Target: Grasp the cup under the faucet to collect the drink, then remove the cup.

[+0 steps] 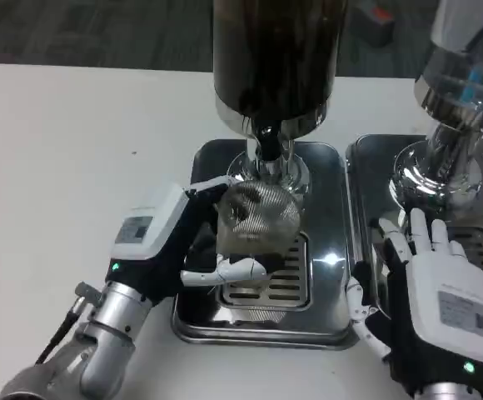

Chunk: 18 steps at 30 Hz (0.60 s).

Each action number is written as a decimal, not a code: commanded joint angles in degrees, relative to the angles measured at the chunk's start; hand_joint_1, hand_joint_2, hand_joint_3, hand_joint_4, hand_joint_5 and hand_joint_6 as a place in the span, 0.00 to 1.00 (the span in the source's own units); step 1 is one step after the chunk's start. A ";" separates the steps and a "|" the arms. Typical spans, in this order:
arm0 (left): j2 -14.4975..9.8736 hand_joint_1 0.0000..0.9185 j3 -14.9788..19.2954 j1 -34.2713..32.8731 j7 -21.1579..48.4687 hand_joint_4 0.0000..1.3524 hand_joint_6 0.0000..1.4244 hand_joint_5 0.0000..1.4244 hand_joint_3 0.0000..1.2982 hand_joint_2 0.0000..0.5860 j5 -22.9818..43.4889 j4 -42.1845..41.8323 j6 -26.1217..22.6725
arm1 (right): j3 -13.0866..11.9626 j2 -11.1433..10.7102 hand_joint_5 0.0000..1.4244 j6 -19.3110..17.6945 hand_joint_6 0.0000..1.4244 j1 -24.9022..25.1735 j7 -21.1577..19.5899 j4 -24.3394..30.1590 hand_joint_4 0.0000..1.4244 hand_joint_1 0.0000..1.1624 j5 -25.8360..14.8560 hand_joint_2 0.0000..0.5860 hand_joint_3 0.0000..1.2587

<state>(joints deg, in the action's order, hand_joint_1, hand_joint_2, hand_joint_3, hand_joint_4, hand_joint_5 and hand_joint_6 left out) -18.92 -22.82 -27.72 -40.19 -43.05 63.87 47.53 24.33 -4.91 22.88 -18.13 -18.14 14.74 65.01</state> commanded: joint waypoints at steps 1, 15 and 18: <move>0.45 0.29 -0.80 -1.29 -0.87 0.41 0.45 0.51 0.37 0.14 0.35 1.00 -0.76 | 0.14 0.55 0.00 0.59 0.05 -0.71 -1.04 0.69 0.00 0.27 0.58 0.98 0.14; -0.20 0.12 -1.94 -2.20 3.46 0.21 0.22 0.34 0.19 0.09 0.72 1.85 -2.06 | -0.43 1.16 0.00 0.61 0.05 0.29 -1.13 -0.28 0.00 0.28 -0.45 0.98 0.12; -1.02 0.03 -2.69 -1.83 2.96 0.14 0.18 0.30 0.13 0.06 -0.30 0.70 -2.43 | -0.44 1.26 0.00 0.48 0.05 0.26 -1.29 -0.46 0.00 0.28 -0.68 0.98 0.12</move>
<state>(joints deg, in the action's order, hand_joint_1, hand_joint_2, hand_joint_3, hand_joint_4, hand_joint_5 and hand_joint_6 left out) -19.10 -24.63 -29.35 -37.47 -42.99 65.43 45.65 24.00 -4.07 23.33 -18.18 -18.57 14.65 64.79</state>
